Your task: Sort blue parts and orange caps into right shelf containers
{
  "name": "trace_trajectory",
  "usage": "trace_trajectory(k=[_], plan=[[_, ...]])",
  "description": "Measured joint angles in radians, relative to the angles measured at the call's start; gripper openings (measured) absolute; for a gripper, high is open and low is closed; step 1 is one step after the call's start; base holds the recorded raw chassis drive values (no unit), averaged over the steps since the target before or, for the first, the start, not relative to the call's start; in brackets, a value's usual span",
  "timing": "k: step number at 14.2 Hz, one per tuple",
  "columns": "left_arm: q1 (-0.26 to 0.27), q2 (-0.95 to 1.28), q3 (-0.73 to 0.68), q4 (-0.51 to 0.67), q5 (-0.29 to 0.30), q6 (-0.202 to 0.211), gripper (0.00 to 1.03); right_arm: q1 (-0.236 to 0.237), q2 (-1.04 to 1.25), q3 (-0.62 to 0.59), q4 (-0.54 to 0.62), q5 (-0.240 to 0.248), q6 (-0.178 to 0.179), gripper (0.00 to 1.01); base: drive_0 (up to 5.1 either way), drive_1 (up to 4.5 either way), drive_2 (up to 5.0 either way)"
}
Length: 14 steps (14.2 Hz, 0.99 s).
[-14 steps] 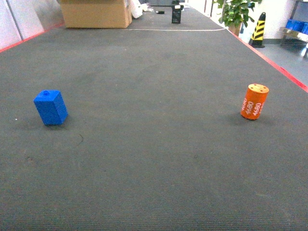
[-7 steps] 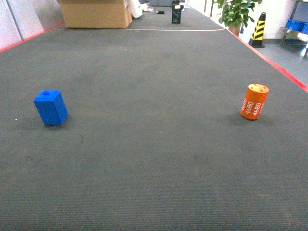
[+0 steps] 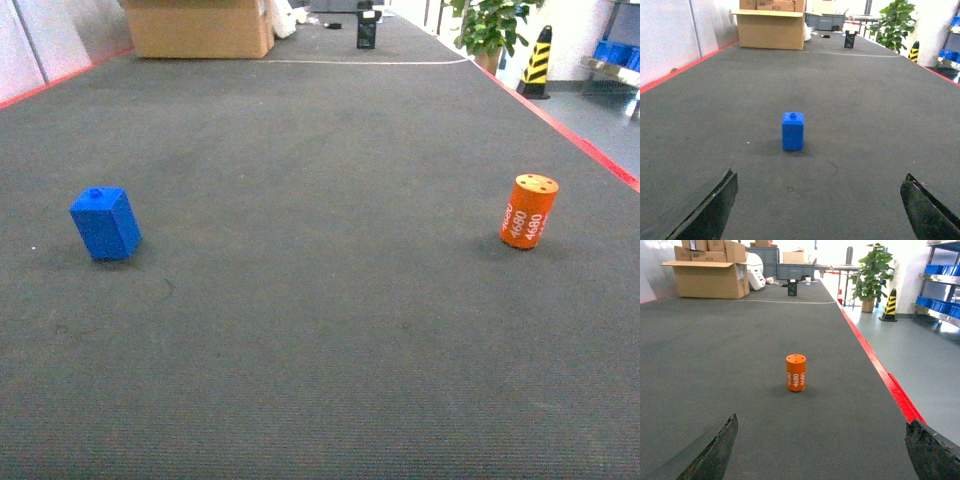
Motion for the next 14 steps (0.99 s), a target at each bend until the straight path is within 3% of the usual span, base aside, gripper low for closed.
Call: trace_trajectory(k=[14], plan=[[0.000, 0.000, 0.000, 0.000, 0.000, 0.000, 0.98, 0.000, 0.000, 0.000, 0.000, 0.000, 0.000, 0.98, 0.0, 0.00, 0.0]])
